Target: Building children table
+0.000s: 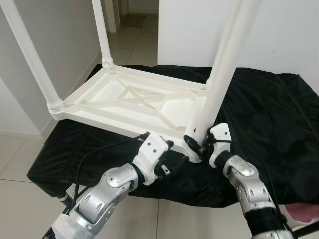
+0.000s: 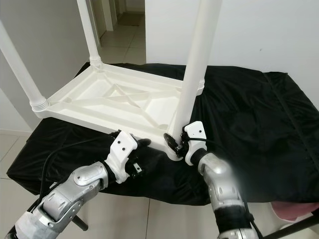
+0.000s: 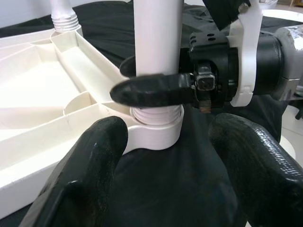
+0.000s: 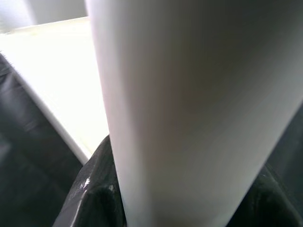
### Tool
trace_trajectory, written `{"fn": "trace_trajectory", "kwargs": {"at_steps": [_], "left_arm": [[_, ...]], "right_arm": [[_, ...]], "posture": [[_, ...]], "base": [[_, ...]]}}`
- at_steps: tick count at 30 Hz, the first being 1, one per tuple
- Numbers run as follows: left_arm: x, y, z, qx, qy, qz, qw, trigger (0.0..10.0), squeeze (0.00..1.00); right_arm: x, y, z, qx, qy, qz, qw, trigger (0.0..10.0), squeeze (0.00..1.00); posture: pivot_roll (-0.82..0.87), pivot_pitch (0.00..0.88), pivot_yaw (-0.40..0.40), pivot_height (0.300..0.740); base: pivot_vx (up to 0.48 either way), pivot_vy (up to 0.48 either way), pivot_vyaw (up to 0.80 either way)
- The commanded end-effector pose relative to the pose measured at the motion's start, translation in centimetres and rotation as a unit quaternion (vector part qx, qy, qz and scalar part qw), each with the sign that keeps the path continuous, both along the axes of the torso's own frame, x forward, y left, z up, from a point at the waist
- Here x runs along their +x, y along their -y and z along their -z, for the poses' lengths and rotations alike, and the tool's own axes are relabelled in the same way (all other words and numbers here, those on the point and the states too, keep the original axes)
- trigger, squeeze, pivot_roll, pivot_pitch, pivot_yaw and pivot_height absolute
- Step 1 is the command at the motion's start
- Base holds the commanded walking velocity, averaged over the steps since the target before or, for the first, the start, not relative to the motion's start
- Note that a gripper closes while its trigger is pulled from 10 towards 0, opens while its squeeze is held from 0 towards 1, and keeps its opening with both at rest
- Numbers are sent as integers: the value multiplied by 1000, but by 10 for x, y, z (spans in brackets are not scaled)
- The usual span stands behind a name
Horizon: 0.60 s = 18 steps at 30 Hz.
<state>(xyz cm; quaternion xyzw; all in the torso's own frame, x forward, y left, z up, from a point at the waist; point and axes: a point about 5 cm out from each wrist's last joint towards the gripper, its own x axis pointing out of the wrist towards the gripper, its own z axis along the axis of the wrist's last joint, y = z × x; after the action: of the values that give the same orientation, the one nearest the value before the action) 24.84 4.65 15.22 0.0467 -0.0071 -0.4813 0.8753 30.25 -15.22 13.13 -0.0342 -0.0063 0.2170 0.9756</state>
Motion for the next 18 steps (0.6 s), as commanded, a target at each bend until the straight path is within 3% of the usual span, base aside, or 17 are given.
{"fn": "trace_trajectory", "kwargs": {"at_steps": [1, 3, 7, 12, 15, 18], "left_arm": [[-8, 3, 4, 8, -11, 65, 998, 10000, 0], [-8, 3, 4, 8, -11, 65, 998, 10000, 0], [-6, 1, 6, 11, -12, 62, 998, 10000, 0], [-6, 1, 7, 12, -12, 62, 998, 10000, 0], [-7, 2, 9, 16, -11, 65, 998, 10000, 0], [-8, 2, 10, 18, -13, 65, 998, 10000, 0]], "right_arm": [[-4, -3, 5, 9, -19, 29, 999, 10000, 0], [-4, -3, 5, 9, -19, 29, 999, 10000, 0], [-13, -5, 4, 38, -17, 143, 989, 10000, 0], [-18, -7, 5, 49, -16, 177, 983, 10000, 0], [-25, -11, 8, 63, -29, 239, 969, 10000, 0], [-30, -15, 9, 64, -34, 257, 964, 10000, 0]], "posture": [[-49, 38, 14, 740], [-49, 38, 14, 740], [-55, 43, 12, 740], [-59, 42, 11, 740], [-58, 46, 7, 740], [-58, 48, 11, 740]], "base": [[0, 0, 0], [0, 0, 0], [0, 0, 0], [0, 0, 0], [0, 0, 0], [0, 0, 0]]}}
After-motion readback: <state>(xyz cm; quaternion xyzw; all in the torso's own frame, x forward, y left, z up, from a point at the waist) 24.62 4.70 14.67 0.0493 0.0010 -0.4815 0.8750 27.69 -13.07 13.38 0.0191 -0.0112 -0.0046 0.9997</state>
